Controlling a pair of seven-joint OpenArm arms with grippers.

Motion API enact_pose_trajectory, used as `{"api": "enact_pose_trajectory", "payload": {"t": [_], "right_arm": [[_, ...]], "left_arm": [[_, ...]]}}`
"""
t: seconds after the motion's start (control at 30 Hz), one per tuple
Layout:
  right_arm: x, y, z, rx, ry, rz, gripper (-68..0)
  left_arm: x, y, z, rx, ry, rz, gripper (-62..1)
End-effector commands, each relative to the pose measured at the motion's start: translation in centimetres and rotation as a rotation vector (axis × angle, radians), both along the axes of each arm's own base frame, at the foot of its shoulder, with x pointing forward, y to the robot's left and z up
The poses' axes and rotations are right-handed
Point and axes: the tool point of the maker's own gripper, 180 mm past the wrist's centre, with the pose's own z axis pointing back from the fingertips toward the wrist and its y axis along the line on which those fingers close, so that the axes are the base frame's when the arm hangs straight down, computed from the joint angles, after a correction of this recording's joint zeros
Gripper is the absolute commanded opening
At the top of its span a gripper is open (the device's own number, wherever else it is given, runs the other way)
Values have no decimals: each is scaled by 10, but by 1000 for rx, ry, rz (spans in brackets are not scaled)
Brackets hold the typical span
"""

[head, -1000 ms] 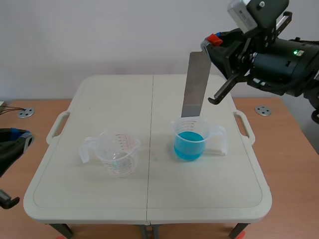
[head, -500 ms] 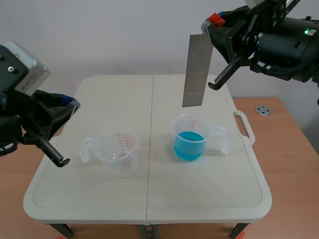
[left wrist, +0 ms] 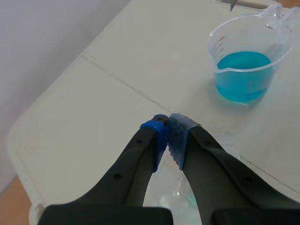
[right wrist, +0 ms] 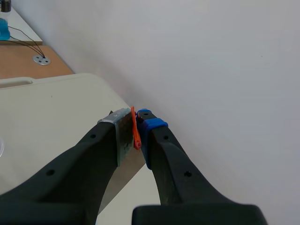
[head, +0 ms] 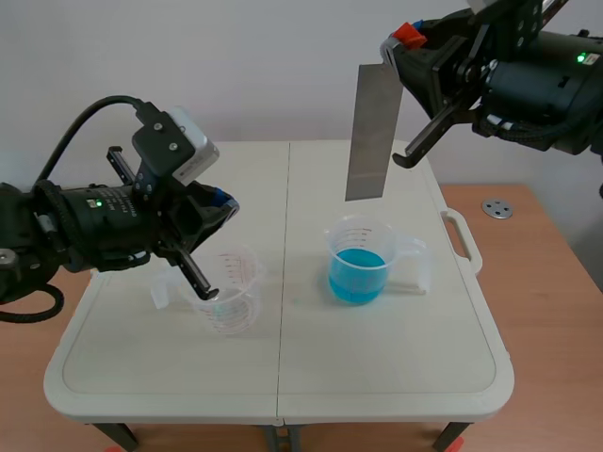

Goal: Hold the metal plate by the orange handle, dip it into the blue solution, take it out and point at it, then put the plate back in the beaker on the left.
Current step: 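Raise the plate and point at it, then put the plate into the left beaker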

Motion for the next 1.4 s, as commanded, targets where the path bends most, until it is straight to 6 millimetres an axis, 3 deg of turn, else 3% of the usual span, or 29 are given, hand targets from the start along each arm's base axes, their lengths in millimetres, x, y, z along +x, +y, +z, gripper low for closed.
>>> {"api": "enact_pose_trajectory", "payload": {"t": [0.0,0.2,0.6,0.83,1.37], "right_arm": [[-3,1,17,20,-41,16,-662],[-4,2,21,28,-43,15,-662],[-4,2,21,30,-42,17,-662],[-4,2,21,29,-41,16,-662],[-4,2,21,29,-41,15,-662]], "left_arm": [[5,-7,10,-18,-31,-19,-595],[9,-32,6,-5,-32,-103,-595],[19,-69,22,-12,-119,-141,-595],[15,-89,22,4,-148,-156,-595],[16,-97,29,-15,-172,-145,-595]]}}
